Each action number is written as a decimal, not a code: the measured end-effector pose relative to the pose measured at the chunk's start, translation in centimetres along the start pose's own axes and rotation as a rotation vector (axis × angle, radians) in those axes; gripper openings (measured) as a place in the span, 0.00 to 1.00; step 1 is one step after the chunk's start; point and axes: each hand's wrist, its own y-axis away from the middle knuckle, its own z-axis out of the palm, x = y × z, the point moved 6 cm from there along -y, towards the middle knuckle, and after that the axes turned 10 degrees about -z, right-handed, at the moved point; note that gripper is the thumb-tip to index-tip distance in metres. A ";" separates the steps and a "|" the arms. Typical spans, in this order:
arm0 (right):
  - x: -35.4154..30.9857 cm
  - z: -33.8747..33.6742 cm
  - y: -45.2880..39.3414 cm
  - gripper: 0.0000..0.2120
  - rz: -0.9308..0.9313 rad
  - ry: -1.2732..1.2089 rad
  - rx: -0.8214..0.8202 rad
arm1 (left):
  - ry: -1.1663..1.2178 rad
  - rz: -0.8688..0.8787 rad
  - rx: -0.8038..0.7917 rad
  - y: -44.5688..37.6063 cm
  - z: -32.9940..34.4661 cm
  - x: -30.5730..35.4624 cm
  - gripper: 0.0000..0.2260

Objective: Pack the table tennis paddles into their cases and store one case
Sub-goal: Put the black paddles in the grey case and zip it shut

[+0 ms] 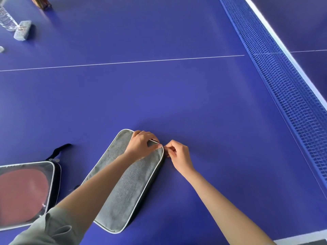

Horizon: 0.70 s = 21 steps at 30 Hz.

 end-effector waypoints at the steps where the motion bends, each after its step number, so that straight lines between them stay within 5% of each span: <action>1: -0.3 0.1 -0.6 0.05 -0.016 0.015 0.000 | 0.013 -0.043 0.021 -0.1 -0.3 -0.5 0.10; 9: -1.8 1.7 -3.6 0.05 -0.039 -0.010 -0.044 | 0.059 -0.316 0.244 -0.4 -2.8 -3.9 0.11; 21: -2.1 1.8 -2.6 0.06 0.060 -0.073 -0.019 | 0.117 -0.496 0.295 0.0 -2.9 -5.5 0.11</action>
